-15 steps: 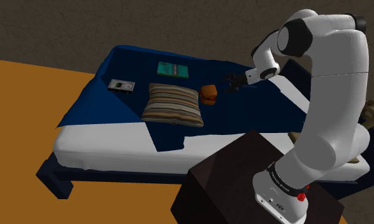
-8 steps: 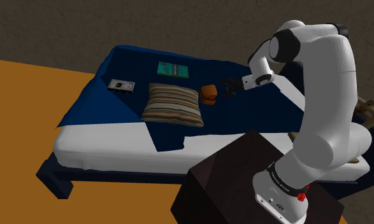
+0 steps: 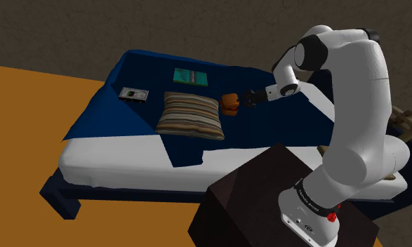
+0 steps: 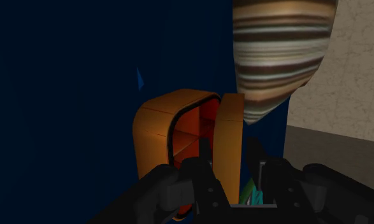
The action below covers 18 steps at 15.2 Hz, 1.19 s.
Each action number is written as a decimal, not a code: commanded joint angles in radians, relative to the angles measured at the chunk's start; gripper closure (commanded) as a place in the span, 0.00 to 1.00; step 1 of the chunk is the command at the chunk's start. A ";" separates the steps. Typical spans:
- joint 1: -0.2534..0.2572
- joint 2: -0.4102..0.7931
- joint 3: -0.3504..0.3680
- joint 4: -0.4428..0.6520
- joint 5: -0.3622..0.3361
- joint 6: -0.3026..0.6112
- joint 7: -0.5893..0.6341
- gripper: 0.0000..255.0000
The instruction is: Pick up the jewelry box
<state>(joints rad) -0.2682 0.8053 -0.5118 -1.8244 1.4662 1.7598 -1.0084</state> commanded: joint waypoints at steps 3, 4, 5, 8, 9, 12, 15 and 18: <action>0.000 0.001 0.000 0.000 0.000 0.001 0.000 1.00; 0.000 0.001 0.000 0.000 0.000 0.000 0.000 1.00; 0.000 0.002 0.001 0.002 0.001 0.001 0.000 1.00; 0.010 -0.032 -0.011 -0.014 -0.015 -0.003 0.018 1.00; 0.013 -0.044 -0.014 -0.019 -0.020 -0.004 0.024 1.00; 0.022 -0.078 -0.026 -0.032 -0.036 -0.008 0.043 1.00; 0.031 -0.111 -0.037 -0.044 -0.053 -0.012 0.063 1.00; 0.040 -0.144 -0.048 -0.054 -0.069 -0.015 0.083 1.00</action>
<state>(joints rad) -0.2325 0.6735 -0.5567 -1.8752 1.4017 1.7451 -0.9327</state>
